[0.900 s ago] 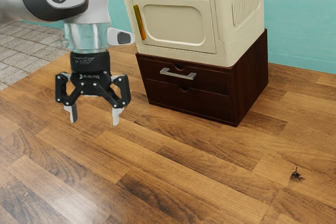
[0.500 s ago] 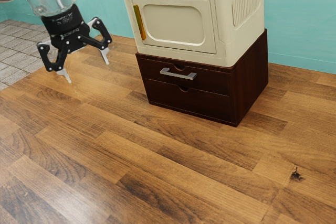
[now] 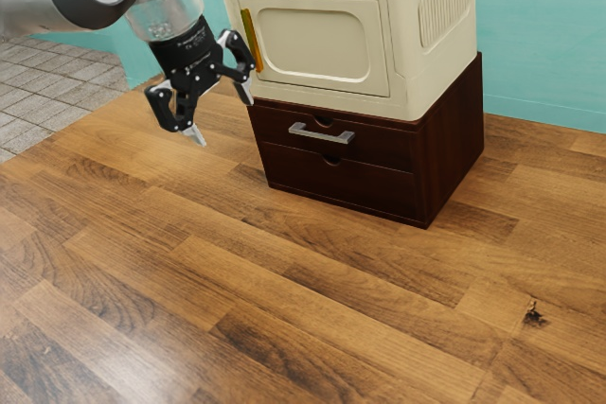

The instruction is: Pull the drawer handle with one arm to open the drawer

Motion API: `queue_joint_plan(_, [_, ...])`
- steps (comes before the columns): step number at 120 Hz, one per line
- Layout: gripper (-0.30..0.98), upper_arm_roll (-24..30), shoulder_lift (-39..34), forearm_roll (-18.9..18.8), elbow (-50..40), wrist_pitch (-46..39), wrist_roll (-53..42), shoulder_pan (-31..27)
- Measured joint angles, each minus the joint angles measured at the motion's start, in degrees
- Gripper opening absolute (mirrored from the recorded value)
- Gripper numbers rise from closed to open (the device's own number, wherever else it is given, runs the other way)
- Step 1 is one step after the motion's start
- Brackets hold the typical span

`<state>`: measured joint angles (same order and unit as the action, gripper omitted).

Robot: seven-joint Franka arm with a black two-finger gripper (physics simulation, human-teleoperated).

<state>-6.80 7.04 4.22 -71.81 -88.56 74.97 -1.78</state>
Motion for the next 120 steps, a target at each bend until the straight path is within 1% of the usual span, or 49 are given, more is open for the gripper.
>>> queue_joint_plan(11, [0.66, -0.2, 1.1, 0.5, -2.4, -4.0, 1.7, -0.8])
queue_joint_plan(40, [0.52, -0.4, 2.1, 0.7, -8.9, -15.8, 4.4, -1.0])
queue_joint_plan(56, [0.49, -0.4, 1.3, 0.7, -12.6, -22.5, 5.1, -1.0])
queue_joint_plan(70, [0.46, -0.4, 1.5, 0.6, -14.1, -27.6, 5.6, -1.3])
queue_joint_plan(88, [0.43, -0.5, 1.7, 0.6, -14.3, -31.3, 6.0, -1.5])
queue_joint_plan(120, [0.40, -0.6, 3.2, 0.6, -14.5, -34.7, 6.4, -1.5])
